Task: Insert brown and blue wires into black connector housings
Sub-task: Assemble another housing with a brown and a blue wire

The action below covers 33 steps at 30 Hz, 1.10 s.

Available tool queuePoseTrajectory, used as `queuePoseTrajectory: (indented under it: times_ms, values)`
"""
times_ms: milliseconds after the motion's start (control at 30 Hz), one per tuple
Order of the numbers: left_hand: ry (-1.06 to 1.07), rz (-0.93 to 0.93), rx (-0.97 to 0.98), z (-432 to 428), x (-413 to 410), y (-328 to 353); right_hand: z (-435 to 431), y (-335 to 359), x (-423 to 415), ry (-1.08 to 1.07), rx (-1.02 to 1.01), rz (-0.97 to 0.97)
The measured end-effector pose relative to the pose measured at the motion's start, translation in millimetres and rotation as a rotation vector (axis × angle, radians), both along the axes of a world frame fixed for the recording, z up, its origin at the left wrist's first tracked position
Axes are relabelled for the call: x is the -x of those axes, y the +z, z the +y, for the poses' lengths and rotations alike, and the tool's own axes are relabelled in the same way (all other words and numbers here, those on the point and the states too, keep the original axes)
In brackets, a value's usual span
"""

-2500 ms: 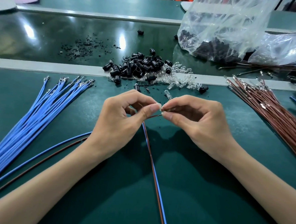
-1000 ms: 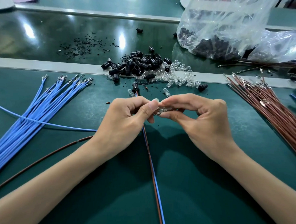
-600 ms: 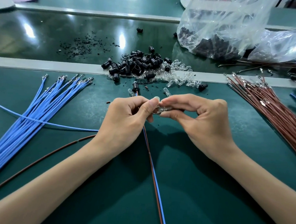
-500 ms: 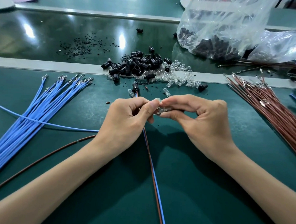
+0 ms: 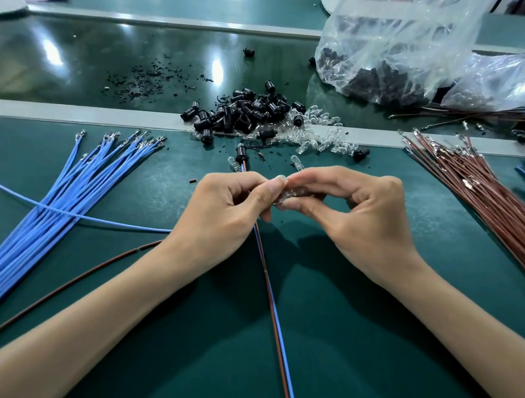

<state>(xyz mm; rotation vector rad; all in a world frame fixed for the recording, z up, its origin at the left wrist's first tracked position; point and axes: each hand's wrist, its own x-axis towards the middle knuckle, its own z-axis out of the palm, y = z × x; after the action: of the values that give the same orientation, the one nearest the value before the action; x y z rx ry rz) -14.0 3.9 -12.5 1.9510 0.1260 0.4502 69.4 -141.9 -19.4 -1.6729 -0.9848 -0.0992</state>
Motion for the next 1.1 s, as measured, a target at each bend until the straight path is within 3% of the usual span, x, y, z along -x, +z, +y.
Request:
queuePoseTrajectory:
  times_ms: [333, 800, 967, 1100]
  values:
    - [-0.083, 0.058, 0.017, 4.0, 1.0, 2.7, -0.7, -1.3, -1.8, 0.067, -0.017, 0.071]
    - [-0.093, 0.083, 0.047, 6.6, 2.9, 2.3, 0.0, 0.4, -8.3, 0.116, 0.03, -0.089]
    - [-0.17, 0.216, 0.069, 16.5, 0.8, 14.0, -0.2, -1.2, -10.4, 0.123, 0.011, -0.056]
    - [-0.241, 0.348, -0.084, 46.2, 0.6, 28.4, -0.9, -1.0, -12.8, 0.111, -0.03, 0.029]
